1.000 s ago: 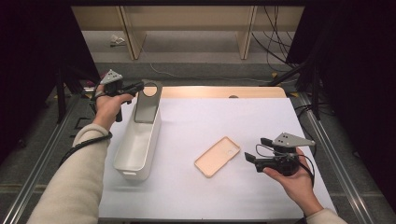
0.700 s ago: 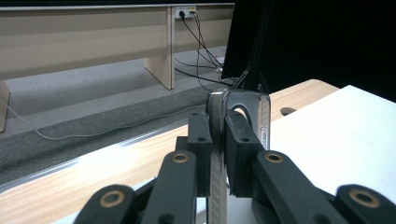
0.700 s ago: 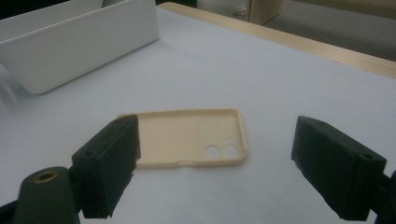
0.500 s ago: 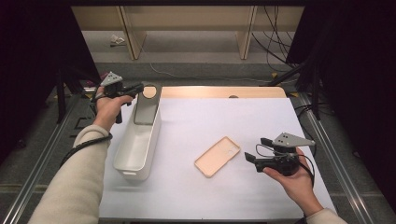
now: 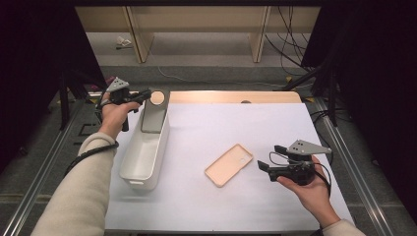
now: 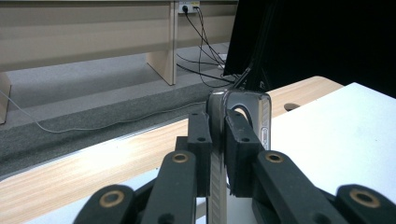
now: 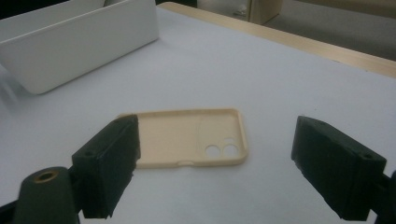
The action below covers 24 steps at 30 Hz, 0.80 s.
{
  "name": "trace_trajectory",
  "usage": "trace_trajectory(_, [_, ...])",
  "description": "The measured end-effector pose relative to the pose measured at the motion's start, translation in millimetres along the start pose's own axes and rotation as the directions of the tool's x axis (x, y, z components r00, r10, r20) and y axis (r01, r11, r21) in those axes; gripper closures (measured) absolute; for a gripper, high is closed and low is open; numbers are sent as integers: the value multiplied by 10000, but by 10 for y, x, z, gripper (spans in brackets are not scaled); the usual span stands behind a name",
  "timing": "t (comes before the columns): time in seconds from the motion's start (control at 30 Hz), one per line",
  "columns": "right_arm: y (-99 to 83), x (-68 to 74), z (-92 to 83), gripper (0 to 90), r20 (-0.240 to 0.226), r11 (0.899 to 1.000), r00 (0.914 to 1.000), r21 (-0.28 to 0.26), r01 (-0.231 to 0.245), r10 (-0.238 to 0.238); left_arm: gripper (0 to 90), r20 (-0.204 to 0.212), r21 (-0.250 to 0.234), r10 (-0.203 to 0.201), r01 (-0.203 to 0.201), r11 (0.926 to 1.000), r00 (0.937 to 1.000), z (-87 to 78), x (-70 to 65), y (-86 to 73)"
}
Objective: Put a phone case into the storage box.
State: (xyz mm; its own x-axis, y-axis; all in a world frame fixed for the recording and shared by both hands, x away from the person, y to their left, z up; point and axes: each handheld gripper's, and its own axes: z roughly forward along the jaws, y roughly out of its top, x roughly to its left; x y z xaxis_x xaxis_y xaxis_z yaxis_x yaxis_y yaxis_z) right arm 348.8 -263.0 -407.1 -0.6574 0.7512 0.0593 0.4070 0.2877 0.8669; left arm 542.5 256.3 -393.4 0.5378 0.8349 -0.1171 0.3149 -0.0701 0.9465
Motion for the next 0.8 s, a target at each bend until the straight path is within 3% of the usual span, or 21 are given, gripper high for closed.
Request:
trace_trajectory(0.47, [-1,0,2,163,-14,10000,10000,5,0,0,811,-80,60,-190,190,9998,9998,2,31,-48])
trace_trajectory(0.8, [-2,0,4,163,-22,10000,10000,15,-3,3,793,-294,378,-156,167,9991,9994,12,57,-91])
